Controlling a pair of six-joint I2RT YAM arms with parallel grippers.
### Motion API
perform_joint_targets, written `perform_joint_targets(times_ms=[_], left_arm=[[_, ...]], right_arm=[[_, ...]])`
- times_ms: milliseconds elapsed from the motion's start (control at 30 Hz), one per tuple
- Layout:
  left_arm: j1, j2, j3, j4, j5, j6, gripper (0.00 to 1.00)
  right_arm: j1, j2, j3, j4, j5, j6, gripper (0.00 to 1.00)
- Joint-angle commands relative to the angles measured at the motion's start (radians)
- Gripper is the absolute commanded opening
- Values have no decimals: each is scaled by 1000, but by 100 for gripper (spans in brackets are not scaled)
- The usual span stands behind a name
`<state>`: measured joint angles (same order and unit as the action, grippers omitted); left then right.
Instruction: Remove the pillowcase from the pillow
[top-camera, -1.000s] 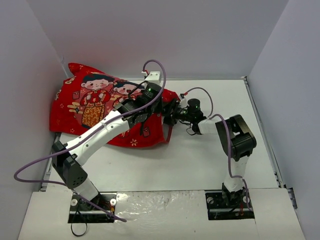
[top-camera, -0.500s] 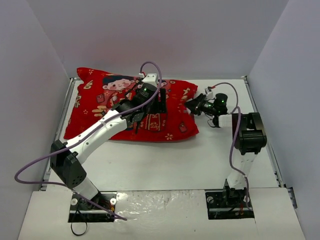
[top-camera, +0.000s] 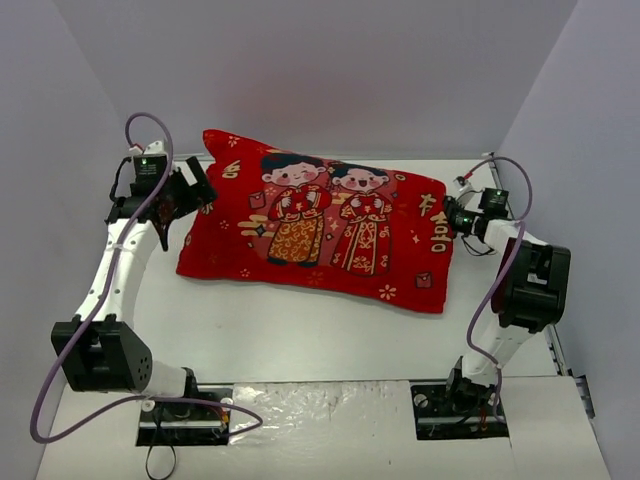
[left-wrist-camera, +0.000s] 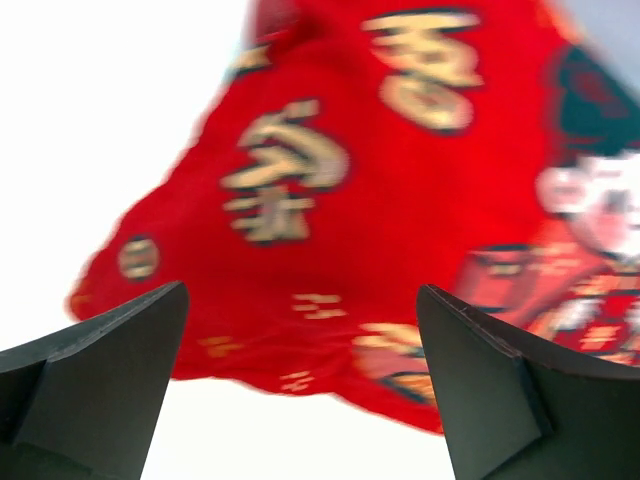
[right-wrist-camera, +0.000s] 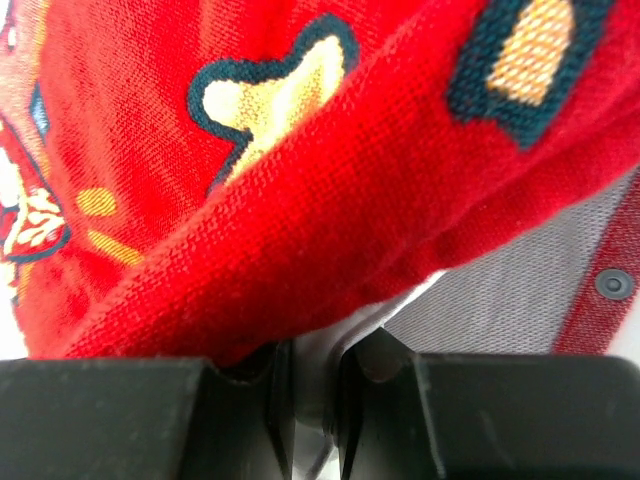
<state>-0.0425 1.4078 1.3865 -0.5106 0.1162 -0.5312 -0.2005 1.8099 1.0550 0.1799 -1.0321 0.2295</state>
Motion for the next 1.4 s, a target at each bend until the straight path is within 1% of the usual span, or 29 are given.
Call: perform_joint_targets(times_ms=[0,67,133,200,233,400,433,500,533,567,600,633,700,733,800,833,867,933,967,1167,1267,1367], left_arm=[[59,-14,-56,20,164,45,98],[151,22,-95,81,227,46,97],[193,72,-107,156,321,48,97],[193,109,-113,194,393,54,96],[188,147,-118,245,428,51,95],[173,236,-159,314,529,80,95],[174,247,-170,345,569,88,94],[174,275,-193,378,605,96,96],[174,283,-201,392,643,97,99],[174,287,-207,400,648,96,98],[176,298,-213,406,655,96,89],[178,306,-211,403,669,96,67],[188,316,-190,348,666,118,44],[194,310,-184,328,654,125,24],[204,272,-176,272,587,140,18],[213,255,-169,249,553,160,10],[220,234,-168,235,509,166,8],[252,169,-176,224,472,166,6],[268,128,-184,222,453,165,3],[401,16,-216,219,416,126,2],[446,-7,-224,216,409,125,2],[484,-13,-219,199,358,116,2]], right_arm=[[-68,6,45,-166,53,-249,0],[-73,20,60,-215,59,-286,0],[-74,28,66,-227,61,-294,0],[-73,39,74,-237,64,-298,0],[-73,40,82,-243,66,-300,0],[-76,49,109,-258,70,-294,0],[-74,51,112,-261,70,-294,0],[-74,54,125,-264,73,-291,0],[-74,55,131,-269,72,-285,0],[-74,58,138,-272,72,-285,0],[-74,58,143,-273,73,-285,0],[-74,58,146,-276,75,-280,0],[-74,57,157,-283,78,-279,0],[-74,55,160,-286,81,-280,0],[-76,43,169,-290,90,-285,0],[-79,37,172,-296,99,-286,0],[-83,34,177,-299,107,-291,0],[-99,26,191,-307,122,-294,0],[-105,26,197,-309,138,-294,0],[-169,23,257,-326,175,-297,0],[-195,26,284,-332,179,-298,0],[-215,28,307,-335,187,-300,0]])
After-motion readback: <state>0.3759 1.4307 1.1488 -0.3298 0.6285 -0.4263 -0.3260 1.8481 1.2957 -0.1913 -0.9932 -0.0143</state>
